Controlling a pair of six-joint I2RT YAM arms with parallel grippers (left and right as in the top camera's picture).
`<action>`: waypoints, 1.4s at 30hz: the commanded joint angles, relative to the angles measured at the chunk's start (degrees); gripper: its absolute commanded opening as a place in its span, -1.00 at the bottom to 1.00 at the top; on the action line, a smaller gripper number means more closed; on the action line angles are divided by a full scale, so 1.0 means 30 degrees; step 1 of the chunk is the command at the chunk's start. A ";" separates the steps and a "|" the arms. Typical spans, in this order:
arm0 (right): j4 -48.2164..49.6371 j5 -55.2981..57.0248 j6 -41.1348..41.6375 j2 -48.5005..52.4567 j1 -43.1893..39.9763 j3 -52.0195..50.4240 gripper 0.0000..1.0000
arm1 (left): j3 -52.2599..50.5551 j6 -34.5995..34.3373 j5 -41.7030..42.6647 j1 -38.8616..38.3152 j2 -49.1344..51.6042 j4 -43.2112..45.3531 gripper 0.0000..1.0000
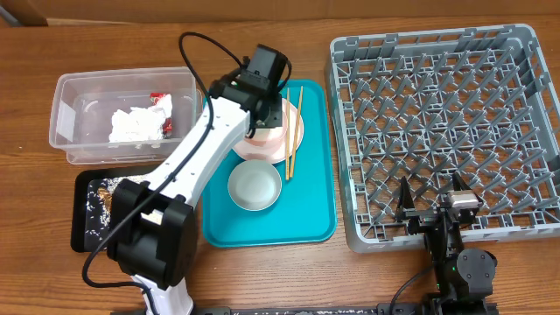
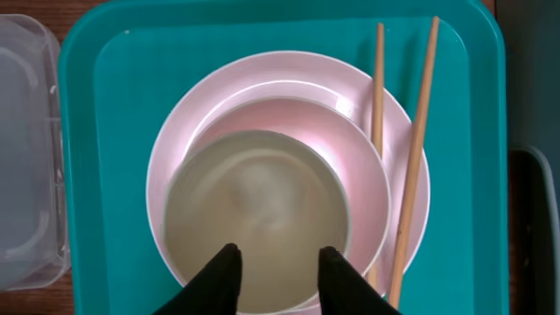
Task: Sort waste into correct bins and load items into the dishwasher
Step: 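Lower the left gripper onto the white cup on the pink plates and grasp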
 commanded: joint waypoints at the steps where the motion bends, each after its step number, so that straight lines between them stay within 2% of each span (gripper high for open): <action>1: 0.0109 -0.0109 -0.0007 -0.0080 -0.0073 -0.0197 1.00 | 0.0874 -0.0168 0.0787 0.0459 -0.0262 -0.0160 -0.45; 6: 0.0109 -0.0109 -0.0007 -0.0080 -0.0073 -0.0197 1.00 | 0.1202 -0.0175 0.1464 0.1239 -0.1319 -0.0270 -0.43; 12: 0.0109 -0.0109 -0.0007 -0.0080 -0.0073 -0.0197 1.00 | 0.1202 -0.0175 0.7016 0.3249 -0.3082 -0.0350 -0.48; 14: 0.0109 -0.0109 -0.0007 -0.0080 -0.0073 -0.0197 1.00 | 0.1195 -0.0168 0.7781 0.3548 -0.3082 -0.0423 -0.48; 19: 0.0109 -0.0109 -0.0007 -0.0080 -0.0073 -0.0197 1.00 | 0.1122 -0.0182 0.6703 0.3672 -0.2637 -0.1209 -0.52; 31: 0.0109 -0.0109 -0.0007 -0.0080 -0.0073 -0.0197 1.00 | 0.1122 -0.0335 0.6550 0.3789 0.0226 -0.0831 -0.49; 42: 0.0109 -0.0109 -0.0007 -0.0080 -0.0073 -0.0197 1.00 | 0.1122 -0.0328 0.5829 0.3912 0.0743 -0.0648 -0.44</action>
